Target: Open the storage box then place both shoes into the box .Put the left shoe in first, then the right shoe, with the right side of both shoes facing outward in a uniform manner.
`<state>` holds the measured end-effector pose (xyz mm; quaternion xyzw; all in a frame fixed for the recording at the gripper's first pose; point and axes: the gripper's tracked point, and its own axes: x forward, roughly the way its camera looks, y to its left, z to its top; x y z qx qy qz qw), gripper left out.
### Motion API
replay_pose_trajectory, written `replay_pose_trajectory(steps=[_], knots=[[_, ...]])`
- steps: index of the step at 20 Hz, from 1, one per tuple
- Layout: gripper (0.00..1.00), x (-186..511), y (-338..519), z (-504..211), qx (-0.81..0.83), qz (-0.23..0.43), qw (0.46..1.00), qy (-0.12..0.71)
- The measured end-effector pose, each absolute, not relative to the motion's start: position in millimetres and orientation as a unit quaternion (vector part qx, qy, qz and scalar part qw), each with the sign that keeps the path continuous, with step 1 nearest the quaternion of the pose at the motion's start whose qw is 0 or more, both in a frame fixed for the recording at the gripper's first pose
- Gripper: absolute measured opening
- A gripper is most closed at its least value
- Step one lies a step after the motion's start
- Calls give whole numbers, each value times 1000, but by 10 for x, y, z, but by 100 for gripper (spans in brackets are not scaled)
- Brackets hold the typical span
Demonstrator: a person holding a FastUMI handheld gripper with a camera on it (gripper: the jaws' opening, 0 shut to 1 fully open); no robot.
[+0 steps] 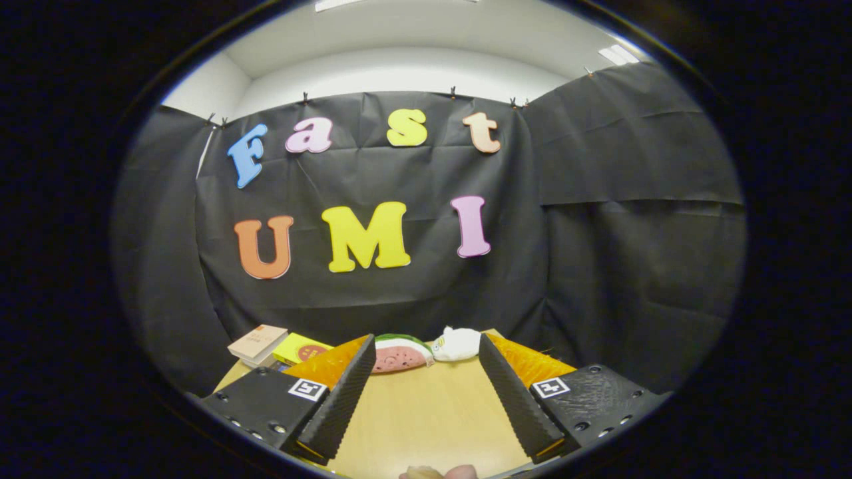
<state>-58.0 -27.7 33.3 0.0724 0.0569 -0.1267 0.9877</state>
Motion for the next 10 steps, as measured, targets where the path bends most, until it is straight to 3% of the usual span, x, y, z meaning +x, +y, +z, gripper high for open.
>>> replay_pose_trajectory(steps=[10], knots=[[96, -715, -14, 402, 91, -55, 993, 51]])
